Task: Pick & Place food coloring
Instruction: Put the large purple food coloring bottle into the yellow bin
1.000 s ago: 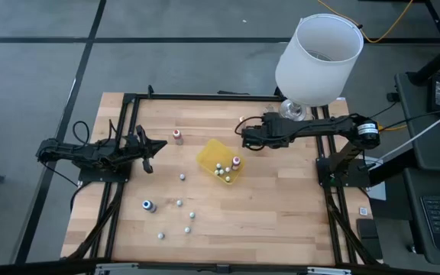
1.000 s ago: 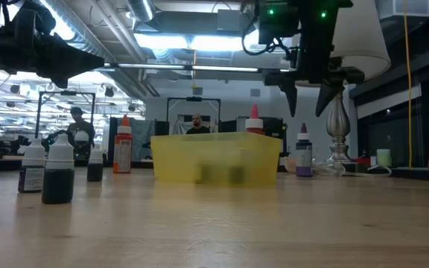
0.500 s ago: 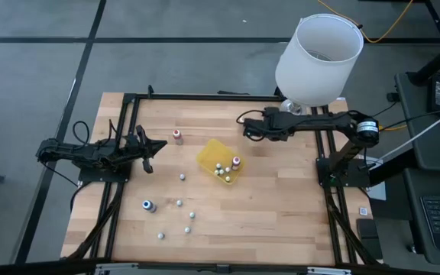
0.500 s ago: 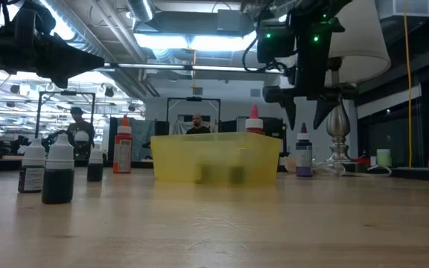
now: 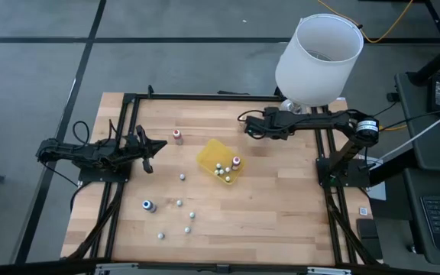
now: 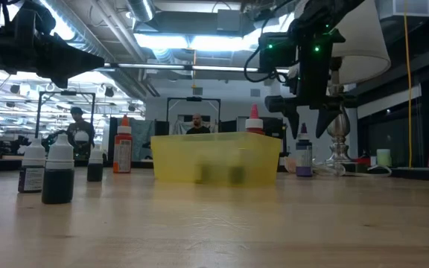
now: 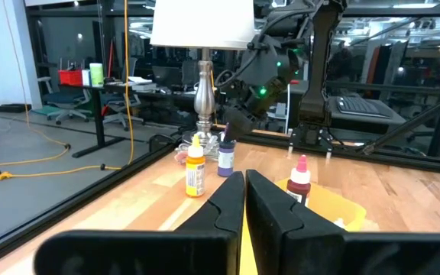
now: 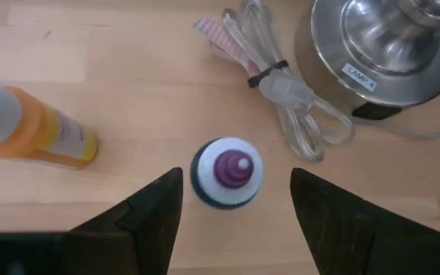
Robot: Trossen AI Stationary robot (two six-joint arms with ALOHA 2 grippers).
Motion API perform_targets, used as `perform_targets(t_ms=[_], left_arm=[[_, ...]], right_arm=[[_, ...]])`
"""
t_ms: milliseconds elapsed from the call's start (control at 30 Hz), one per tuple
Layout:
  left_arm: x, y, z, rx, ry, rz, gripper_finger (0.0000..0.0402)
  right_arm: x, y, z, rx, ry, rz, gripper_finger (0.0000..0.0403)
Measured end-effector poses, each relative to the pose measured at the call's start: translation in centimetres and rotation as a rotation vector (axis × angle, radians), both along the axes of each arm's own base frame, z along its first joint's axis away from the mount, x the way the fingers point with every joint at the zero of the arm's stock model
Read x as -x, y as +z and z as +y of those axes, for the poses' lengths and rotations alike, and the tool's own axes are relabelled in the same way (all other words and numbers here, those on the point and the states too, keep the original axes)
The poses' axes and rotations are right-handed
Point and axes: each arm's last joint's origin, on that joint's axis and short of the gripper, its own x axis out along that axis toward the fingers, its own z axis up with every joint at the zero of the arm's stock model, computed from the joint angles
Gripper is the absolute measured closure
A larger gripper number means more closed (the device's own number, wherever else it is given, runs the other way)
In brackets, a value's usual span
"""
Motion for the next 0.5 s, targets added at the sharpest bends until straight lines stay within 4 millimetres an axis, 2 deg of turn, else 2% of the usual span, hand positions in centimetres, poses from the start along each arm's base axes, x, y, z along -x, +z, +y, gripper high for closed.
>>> perform_targets(t_ms=[167,500], left_arm=[[0.00,0.01,0.00,0.000,0.000,0.000,0.0393],[0.00,0.00,0.00,0.000,0.000,0.000,0.0389]], right_arm=[[0.04,-0.05,-0.27,-0.001,-0.008,-0.001,0.0168],[-0.30,-0.29,-0.67,-0.003,0.010,-0.016,0.0246]])
